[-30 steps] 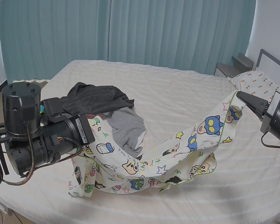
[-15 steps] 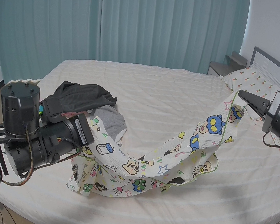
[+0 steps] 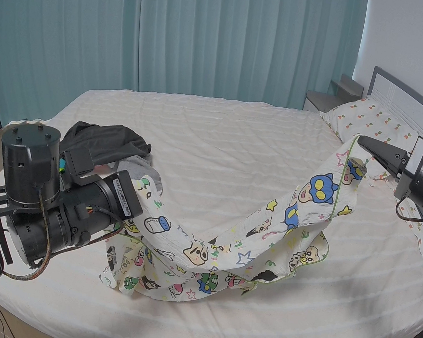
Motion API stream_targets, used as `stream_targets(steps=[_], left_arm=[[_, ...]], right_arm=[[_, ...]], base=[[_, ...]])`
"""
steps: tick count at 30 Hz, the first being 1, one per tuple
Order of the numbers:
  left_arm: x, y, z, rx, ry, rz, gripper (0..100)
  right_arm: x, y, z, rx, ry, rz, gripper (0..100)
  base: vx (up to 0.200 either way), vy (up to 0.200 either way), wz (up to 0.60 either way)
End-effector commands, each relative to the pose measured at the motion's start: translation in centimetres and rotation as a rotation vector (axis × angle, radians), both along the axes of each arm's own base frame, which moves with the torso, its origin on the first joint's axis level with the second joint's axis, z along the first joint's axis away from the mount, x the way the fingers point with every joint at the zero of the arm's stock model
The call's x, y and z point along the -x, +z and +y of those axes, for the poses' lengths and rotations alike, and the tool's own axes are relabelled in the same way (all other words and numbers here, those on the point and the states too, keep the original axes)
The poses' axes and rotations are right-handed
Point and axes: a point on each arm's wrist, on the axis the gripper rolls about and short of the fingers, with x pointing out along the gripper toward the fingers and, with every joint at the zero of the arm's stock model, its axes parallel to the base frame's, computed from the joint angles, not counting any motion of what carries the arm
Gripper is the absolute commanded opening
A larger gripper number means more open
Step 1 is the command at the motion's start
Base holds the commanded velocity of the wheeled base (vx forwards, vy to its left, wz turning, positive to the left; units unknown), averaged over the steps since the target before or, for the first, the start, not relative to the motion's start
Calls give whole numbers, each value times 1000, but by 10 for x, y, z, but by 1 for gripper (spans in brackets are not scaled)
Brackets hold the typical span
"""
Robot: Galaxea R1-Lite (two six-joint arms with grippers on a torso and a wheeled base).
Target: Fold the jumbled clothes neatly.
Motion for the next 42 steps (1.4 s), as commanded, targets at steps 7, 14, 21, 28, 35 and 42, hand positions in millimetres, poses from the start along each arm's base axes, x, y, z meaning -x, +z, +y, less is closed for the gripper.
stream_targets(steps=[7, 14, 21, 28, 35, 42], left_arm=[[-2, -1, -1, -5, 17, 1, 0], [-7, -7, -4, -19, 19, 20, 0], [-8, -10, -5, -27, 22, 29, 0], [-5, -12, -3, -30, 21, 36, 0], [-3, -11, -2, -26, 21, 35, 0], [16, -2, 8, 4, 2, 4, 0]], right_arm=[[-4, 3, 3, -2, 12, -5, 0], [-9, -4, 5, 7, 15, 20, 0], [-7, -5, 4, 8, 9, 23, 0], [0, -10, 2, 12, 12, 34, 0], [10, -10, -2, 9, 19, 25, 0], [44, -5, -12, -5, 94, -32, 0]], base=[[0, -200, 0], [0, -86, 0], [0, 0, 0], [-171, 0, 0], [-200, 0, 0], [-200, 0, 0]])
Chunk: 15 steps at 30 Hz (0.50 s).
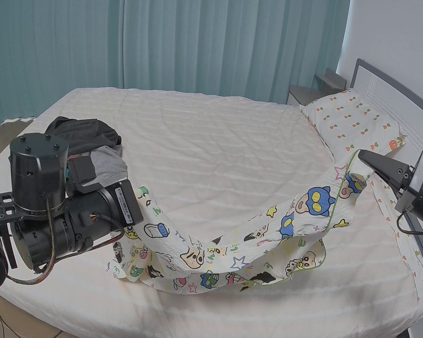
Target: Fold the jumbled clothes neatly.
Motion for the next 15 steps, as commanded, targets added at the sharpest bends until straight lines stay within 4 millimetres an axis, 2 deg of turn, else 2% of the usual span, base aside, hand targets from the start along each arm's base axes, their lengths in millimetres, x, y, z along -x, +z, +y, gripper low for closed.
stream_targets(steps=[1, 7, 13, 15], left_arm=[[16, 7, 8, 24, -14, -26, 0], [31, 10, 16, 38, -28, -41, 0], [44, 25, 26, 87, -32, -102, 0], [46, 27, 28, 92, -32, -110, 0]], right_arm=[[28, 5, -9, -17, 33, -54, 0], [56, 12, -17, -35, 95, -118, 0], [78, 19, -24, -53, 141, -181, 0], [79, 20, -24, -55, 141, -188, 0]], base=[[-200, 0, 0], [-200, 0, 0], [-200, 0, 0], [0, 0, 0]])
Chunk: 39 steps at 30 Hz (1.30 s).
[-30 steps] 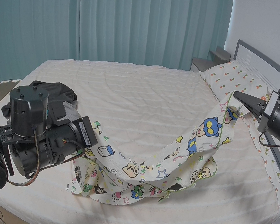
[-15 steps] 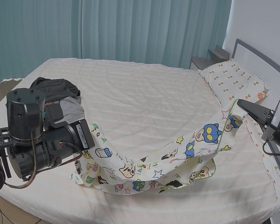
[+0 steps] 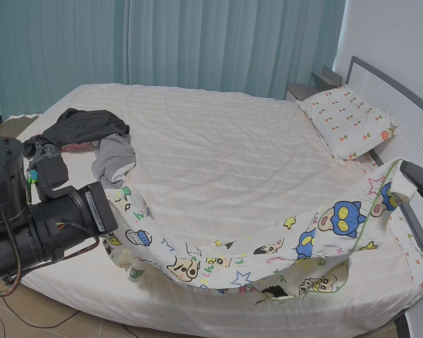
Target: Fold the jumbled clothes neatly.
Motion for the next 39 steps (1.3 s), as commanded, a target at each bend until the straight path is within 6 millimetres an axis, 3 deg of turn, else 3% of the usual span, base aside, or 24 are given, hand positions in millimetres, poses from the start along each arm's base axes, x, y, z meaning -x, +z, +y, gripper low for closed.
stream_targets(steps=[1, 7, 12, 18, 23, 25, 26, 30, 39], left_arm=[[15, 15, 11, 47, -4, -60, 0], [26, 23, 20, 77, -7, -94, 0], [27, 8, 20, 17, -15, -14, 0], [22, 2, 17, 0, -19, 13, 0], [0, -18, 2, -59, -14, 90, 0], [0, -19, 2, -60, -12, 91, 0], [-13, -24, -2, -60, 9, 91, 0], [-36, -28, -5, -34, 49, 62, 0], [-67, -41, -16, -60, 76, 95, 0]], right_arm=[[18, 7, -6, -20, 9, -57, 0], [17, 6, -6, -19, 8, -52, 0], [7, 4, -6, -10, -16, -25, 0], [-9, 3, -7, 0, -53, 2, 0], [-41, -7, -6, 17, -98, 58, 0], [-42, -7, -6, 16, -98, 57, 0], [-54, -10, -6, 16, -110, 56, 0], [-70, -13, -4, 11, -128, 26, 0], [-105, -20, -3, 21, -156, 63, 0]], base=[[0, 0, 0], [0, 0, 0], [0, 0, 0], [0, 0, 0], [0, 0, 0], [0, 0, 0], [0, 0, 0], [0, 0, 0], [0, 0, 0]])
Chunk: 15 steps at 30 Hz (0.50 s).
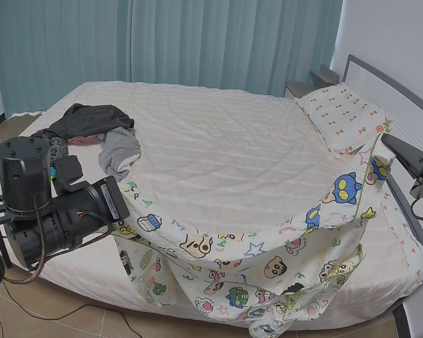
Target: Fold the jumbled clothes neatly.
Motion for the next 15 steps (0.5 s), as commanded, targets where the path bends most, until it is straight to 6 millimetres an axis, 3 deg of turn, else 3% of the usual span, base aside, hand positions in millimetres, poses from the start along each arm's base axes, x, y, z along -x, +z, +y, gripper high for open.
stream_targets(steps=[1, 7, 11, 15], left_arm=[[-21, -17, -9, -33, 14, 51, 0], [-52, -34, -20, -58, 36, 92, 0], [-58, -35, -23, -57, 33, 91, 0], [-77, -39, -35, -49, 11, 90, 0]], right_arm=[[-26, -13, 2, 12, -11, 60, 0], [-49, -24, 3, 23, -23, 93, 0], [-52, -26, 4, 26, -20, 104, 0], [-70, -39, 8, 50, -21, 130, 0]], base=[[0, 0, 0], [200, 0, 0], [200, 0, 0], [200, 0, 0]])
